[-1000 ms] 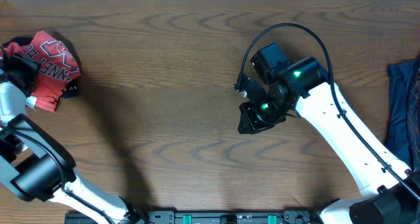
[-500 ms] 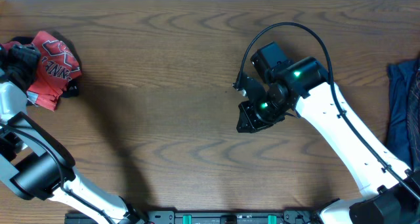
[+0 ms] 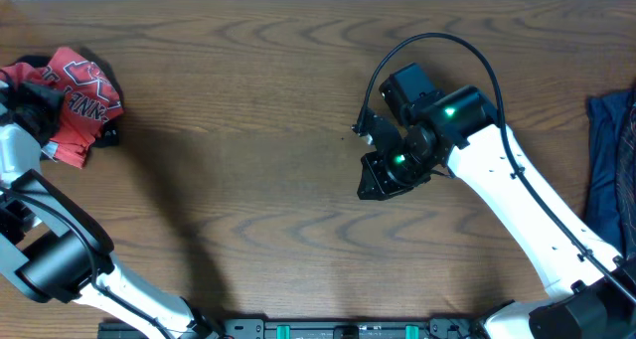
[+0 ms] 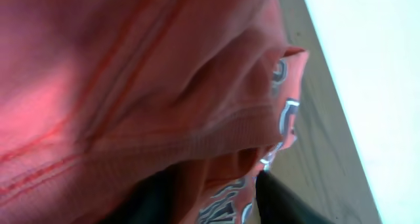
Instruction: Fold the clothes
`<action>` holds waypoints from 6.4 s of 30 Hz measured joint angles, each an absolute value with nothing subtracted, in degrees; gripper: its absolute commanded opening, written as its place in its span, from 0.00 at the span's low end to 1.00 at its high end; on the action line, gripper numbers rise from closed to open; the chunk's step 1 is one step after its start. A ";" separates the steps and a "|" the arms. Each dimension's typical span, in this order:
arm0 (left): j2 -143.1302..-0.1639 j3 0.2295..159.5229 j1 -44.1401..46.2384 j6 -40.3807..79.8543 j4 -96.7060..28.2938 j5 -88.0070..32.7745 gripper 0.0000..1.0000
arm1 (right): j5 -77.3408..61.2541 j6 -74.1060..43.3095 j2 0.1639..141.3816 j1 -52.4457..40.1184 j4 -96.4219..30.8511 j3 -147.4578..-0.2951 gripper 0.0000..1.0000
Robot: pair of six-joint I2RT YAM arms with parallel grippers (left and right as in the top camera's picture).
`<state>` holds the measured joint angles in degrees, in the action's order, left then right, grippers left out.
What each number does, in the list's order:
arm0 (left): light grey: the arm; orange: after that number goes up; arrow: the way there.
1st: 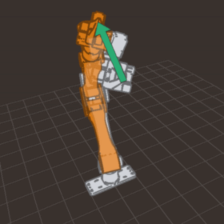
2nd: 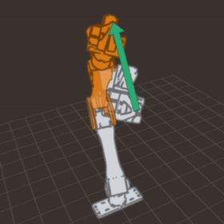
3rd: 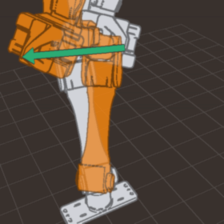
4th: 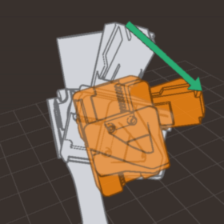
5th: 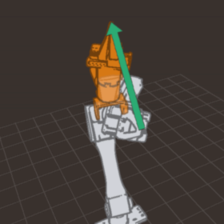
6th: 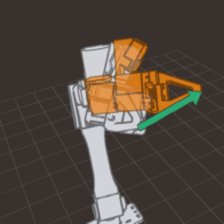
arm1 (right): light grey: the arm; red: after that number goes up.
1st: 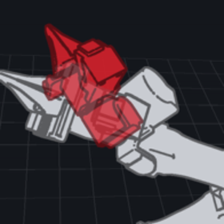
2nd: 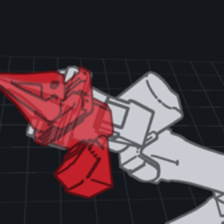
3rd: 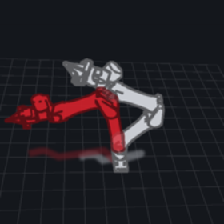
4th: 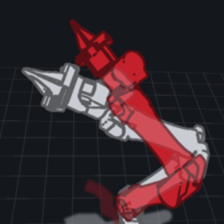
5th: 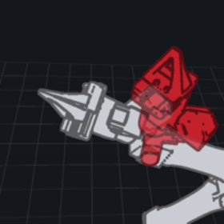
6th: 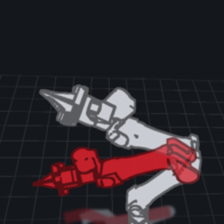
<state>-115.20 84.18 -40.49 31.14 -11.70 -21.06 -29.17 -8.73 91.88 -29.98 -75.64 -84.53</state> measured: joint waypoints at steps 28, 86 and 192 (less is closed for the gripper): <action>-115.18 84.18 -49.47 30.06 -19.14 -27.75 0.06 | -31.11 -8.75 91.88 -29.98 -75.26 -84.53 0.11; -131.28 86.94 -58.26 37.17 -0.16 -62.24 0.13 | -44.01 -10.07 91.88 -29.98 -78.54 -84.53 0.01; -60.69 97.21 -13.63 -13.52 -79.68 -64.84 0.42 | 9.54 0.91 83.24 -25.19 -49.69 -85.03 0.99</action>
<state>-60.69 97.21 -13.63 -13.52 -79.68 -64.84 9.54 0.91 83.24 -25.19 -49.69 -85.03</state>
